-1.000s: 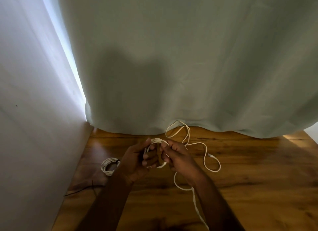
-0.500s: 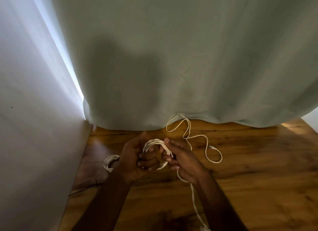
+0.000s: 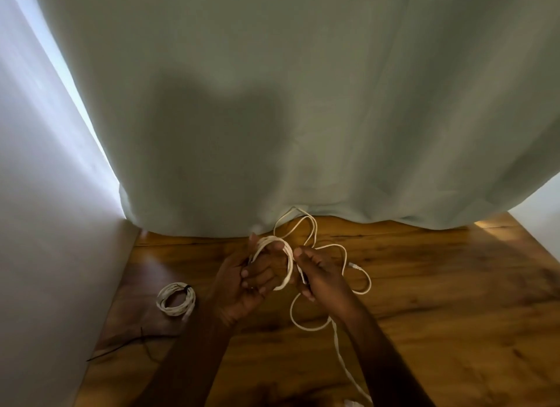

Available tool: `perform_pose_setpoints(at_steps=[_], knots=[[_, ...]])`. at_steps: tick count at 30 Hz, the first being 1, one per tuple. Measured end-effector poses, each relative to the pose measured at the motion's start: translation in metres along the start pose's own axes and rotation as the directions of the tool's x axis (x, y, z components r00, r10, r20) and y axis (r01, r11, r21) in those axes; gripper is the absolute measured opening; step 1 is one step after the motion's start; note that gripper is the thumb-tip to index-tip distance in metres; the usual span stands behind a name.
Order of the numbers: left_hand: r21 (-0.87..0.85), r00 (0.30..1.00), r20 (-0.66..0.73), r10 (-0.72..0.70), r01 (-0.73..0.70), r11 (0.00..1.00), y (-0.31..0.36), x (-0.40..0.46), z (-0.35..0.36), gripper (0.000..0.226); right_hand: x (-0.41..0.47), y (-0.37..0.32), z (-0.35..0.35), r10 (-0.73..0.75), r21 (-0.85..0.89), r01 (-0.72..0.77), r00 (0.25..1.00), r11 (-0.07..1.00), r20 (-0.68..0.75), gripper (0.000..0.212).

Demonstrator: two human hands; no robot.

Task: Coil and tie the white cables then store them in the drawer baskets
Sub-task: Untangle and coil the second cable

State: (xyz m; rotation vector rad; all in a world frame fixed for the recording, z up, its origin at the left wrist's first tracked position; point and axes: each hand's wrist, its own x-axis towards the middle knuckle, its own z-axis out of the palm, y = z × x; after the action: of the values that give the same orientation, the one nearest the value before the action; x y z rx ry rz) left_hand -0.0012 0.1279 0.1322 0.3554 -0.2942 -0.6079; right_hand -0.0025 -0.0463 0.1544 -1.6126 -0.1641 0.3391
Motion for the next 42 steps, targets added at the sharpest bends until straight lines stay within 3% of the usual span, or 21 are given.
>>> perform_pose_setpoints(at_steps=[3,7,11,15,23,29,32,35,39,42], knots=[[0.032,0.996,-0.069,0.053,-0.051,0.998,0.010,0.003,0.001,0.054,-0.005,0.008,-0.016,-0.041,-0.194,0.040,0.999,0.980,-0.002,0.030],[0.069,0.985,-0.135,0.109,-0.100,0.993,0.024,0.002,0.001,0.055,-0.007,0.010,-0.035,-0.116,-0.322,0.067,0.984,0.945,-0.137,0.025],[0.071,0.969,-0.182,0.165,-0.154,0.985,0.020,0.009,0.003,0.057,-0.010,0.008,-0.036,-0.148,-0.382,0.106,0.986,0.918,-0.081,0.023],[0.118,0.936,-0.256,0.239,-0.215,0.969,0.014,0.026,0.014,0.056,-0.013,0.013,-0.032,-0.152,-0.394,0.133,0.988,0.909,-0.019,0.019],[0.262,0.839,-0.365,0.404,-0.324,0.909,0.014,0.050,0.018,0.042,-0.007,0.000,-0.036,-0.047,-0.355,0.050,0.999,0.934,0.016,0.026],[0.514,0.745,-0.355,0.565,-0.349,0.784,0.011,0.072,0.020,0.031,0.003,-0.010,-0.035,-0.017,-0.388,0.023,1.000,0.922,0.020,0.038],[0.747,0.693,-0.294,0.659,-0.264,0.611,0.006,0.081,0.022,0.029,0.007,-0.017,-0.033,0.039,-0.405,-0.024,0.999,0.914,0.028,0.041],[0.969,0.712,-0.141,0.688,-0.043,0.243,-0.001,0.090,0.022,0.032,0.011,-0.022,-0.035,0.127,-0.416,-0.110,0.992,0.903,0.014,0.037],[0.992,0.752,0.000,0.659,0.084,-0.095,0.002,0.098,0.010,0.034,0.015,-0.021,-0.041,0.216,-0.409,-0.211,0.976,0.888,-0.034,0.030],[0.942,0.812,0.067,0.579,0.140,-0.305,0.005,0.101,-0.001,0.036,0.016,-0.022,-0.047,0.225,-0.514,-0.177,0.974,0.839,0.033,0.032]])
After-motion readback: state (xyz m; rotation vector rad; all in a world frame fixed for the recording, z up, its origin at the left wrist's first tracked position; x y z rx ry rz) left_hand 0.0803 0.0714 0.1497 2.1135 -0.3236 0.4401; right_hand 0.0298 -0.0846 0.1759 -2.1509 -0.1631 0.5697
